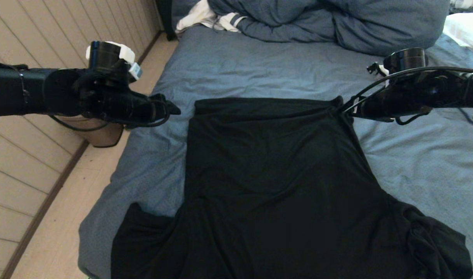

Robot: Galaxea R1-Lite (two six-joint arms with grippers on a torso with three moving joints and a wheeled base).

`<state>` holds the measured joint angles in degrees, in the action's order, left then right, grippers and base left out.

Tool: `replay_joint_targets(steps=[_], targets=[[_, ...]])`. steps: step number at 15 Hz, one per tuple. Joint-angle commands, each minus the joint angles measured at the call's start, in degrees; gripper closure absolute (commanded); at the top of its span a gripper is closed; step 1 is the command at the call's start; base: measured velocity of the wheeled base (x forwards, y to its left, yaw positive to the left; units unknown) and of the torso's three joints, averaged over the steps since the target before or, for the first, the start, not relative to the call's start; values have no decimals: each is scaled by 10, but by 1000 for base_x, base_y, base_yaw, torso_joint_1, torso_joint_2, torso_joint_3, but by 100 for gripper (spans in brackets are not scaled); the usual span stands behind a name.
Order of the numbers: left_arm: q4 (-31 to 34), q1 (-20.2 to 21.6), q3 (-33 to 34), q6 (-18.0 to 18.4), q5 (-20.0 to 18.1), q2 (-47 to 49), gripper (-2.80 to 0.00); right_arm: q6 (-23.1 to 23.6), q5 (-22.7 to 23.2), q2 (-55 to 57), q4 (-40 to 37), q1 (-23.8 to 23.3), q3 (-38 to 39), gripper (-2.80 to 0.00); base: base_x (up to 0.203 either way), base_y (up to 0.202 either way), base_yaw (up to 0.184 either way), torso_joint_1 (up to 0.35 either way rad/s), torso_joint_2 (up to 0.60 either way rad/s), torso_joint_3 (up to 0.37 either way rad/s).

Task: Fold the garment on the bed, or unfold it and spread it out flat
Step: Unford the black T-shirt

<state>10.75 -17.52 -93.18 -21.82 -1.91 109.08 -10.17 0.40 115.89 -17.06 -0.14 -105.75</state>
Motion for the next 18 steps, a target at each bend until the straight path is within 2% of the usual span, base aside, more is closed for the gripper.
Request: replay_joint_targets(steps=[1,4,5,6,8,10,12,15,18], targets=[[2,0,42,-2,-4,-58,-280,0,0,-42,-7,-11,36,-280,0,0,0,0,0,0],[10,0,92,-1,-5,-100,-280,0,-1,-77,-24,-34,74,-280,0,0,0,0,0,0],[13,0,114,0,-5,-116,-215,0,-1,-94,-32,-42,91,0,0,0,0,0,0,0],[18,-1,135,2,-5,-133,0,5,-1,-112,-59,-50,105,0,0,0,0,0,0,0],[34,-14,177,3,-6,-160,0,26,1,-143,-149,-70,124,0,0,0,0,0,0,0],[37,-21,223,3,-6,-190,0,39,3,-170,-199,-97,153,0,0,0,0,0,0,0],[41,-22,260,2,-10,-219,0,64,6,-195,-216,-120,194,0,0,0,0,0,0,0],[57,-30,312,-1,-20,-265,0,114,6,-264,-225,-145,294,0,0,0,0,0,0,0],[66,-33,346,-2,-22,-289,0,178,6,-326,-225,-197,391,0,0,0,0,0,0,0]])
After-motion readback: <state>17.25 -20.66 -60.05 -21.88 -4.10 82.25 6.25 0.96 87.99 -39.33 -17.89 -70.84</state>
